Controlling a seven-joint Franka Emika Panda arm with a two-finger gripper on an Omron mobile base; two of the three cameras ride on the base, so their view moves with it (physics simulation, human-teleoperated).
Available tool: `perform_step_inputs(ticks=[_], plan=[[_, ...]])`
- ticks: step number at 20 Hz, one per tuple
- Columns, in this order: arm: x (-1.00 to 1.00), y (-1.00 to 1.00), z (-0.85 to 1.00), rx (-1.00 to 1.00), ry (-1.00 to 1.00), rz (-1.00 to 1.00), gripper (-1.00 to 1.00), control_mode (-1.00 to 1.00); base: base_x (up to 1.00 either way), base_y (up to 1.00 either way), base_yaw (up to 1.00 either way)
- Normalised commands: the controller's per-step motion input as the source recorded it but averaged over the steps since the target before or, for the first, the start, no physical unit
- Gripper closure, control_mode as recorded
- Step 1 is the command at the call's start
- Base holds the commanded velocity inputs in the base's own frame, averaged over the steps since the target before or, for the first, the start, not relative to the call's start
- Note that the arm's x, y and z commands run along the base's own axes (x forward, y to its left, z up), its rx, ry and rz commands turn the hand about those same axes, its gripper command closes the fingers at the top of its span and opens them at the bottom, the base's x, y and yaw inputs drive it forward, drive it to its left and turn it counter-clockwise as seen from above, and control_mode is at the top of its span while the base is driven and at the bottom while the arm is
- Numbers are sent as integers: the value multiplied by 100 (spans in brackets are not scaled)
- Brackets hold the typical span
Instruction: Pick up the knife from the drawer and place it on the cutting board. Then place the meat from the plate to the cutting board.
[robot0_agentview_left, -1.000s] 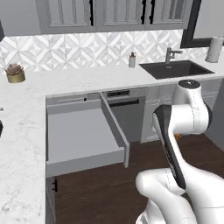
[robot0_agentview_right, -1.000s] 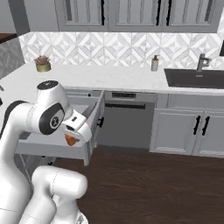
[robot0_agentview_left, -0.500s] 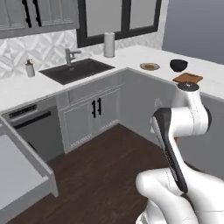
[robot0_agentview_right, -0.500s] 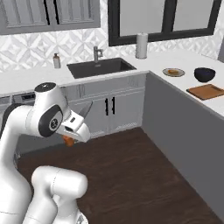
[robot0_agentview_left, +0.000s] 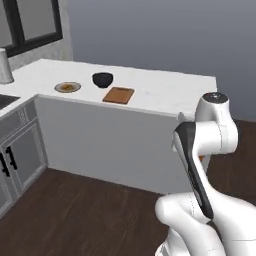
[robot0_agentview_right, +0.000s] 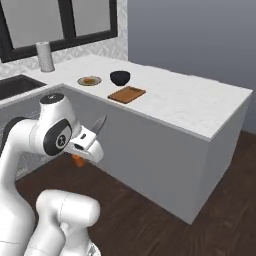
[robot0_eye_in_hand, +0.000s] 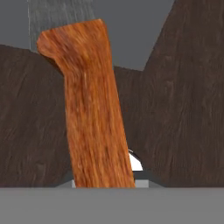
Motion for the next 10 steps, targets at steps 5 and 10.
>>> perform_step_inputs(ticks=[5, 10], plan=[[0, 0, 0, 0, 0, 0, 100, 100, 91, -2, -48], [0, 0, 0, 0, 0, 0, 100, 100, 96, 87, -24]])
